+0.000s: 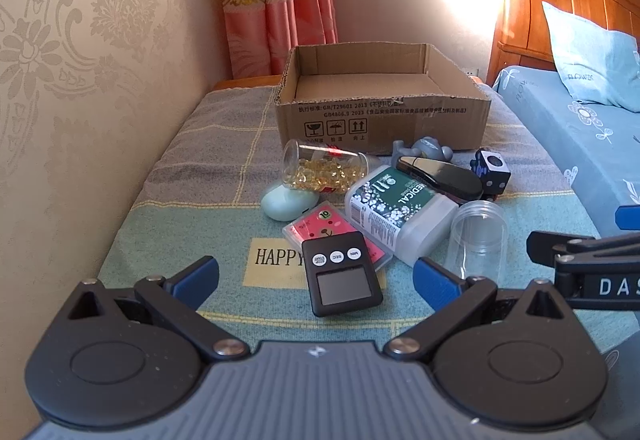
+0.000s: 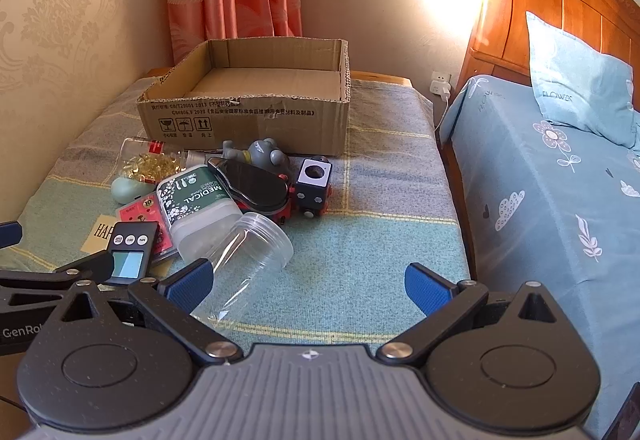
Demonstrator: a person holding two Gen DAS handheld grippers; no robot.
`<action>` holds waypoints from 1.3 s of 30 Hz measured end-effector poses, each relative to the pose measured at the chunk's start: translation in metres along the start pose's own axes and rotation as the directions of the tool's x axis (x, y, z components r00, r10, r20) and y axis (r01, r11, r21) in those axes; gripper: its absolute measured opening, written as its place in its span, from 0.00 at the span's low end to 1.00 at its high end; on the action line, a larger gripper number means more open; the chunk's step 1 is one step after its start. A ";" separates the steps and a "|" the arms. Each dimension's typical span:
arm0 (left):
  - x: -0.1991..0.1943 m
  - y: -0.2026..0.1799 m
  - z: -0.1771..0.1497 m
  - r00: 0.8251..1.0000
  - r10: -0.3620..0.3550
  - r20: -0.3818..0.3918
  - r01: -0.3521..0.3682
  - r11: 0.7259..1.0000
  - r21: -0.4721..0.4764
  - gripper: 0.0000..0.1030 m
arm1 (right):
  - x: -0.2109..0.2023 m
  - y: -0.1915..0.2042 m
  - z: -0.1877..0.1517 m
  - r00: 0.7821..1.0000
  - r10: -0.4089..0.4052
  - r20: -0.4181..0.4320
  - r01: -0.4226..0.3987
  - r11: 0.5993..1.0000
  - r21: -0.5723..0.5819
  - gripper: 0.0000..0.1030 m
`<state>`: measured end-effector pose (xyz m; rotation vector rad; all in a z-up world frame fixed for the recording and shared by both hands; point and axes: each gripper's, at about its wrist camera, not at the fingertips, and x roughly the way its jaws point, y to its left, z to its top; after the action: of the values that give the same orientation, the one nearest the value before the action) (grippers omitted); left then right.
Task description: Organize rigid objects
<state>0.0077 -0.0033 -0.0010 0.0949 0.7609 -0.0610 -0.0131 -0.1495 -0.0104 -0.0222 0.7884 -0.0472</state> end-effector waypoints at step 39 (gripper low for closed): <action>0.078 0.035 -0.021 0.980 -0.079 -0.182 0.076 0.997 -0.020 1.00 | 0.055 -0.002 0.006 0.981 0.190 -0.024 -0.191 0.979 -0.066 1.00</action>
<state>0.0529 0.0321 -0.0674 0.0593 0.9489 -0.1230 0.0297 -0.1545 -0.0449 -0.0108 0.8066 0.1617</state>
